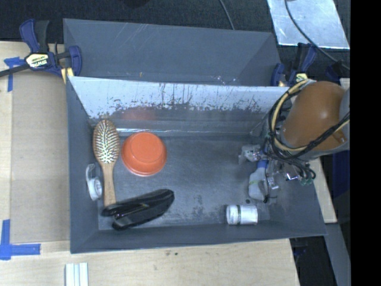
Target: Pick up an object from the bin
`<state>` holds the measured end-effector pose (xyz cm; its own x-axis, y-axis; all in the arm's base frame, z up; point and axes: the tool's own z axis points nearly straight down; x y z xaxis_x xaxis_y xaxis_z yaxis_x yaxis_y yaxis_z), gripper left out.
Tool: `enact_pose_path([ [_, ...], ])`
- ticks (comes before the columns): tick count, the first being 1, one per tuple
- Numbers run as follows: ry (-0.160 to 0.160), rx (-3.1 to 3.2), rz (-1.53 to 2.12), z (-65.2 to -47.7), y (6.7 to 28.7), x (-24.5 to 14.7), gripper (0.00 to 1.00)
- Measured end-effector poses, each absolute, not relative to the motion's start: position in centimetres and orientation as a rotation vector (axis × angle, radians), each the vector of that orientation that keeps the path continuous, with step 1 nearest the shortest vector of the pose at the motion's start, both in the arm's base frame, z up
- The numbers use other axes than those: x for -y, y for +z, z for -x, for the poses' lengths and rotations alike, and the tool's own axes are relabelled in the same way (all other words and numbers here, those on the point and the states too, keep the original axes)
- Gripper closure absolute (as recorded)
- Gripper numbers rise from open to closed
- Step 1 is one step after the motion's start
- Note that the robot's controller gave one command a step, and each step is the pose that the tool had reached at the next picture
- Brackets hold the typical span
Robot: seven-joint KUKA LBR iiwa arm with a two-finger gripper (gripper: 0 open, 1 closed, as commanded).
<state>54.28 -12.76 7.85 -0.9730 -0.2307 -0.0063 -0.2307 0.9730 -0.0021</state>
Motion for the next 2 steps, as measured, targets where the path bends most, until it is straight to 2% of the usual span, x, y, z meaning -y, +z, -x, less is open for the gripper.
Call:
enact_pose_path([
  [2, -0.002, -3.102, 0.362, -55.16, 8.04, 13.56, 0.0],
])
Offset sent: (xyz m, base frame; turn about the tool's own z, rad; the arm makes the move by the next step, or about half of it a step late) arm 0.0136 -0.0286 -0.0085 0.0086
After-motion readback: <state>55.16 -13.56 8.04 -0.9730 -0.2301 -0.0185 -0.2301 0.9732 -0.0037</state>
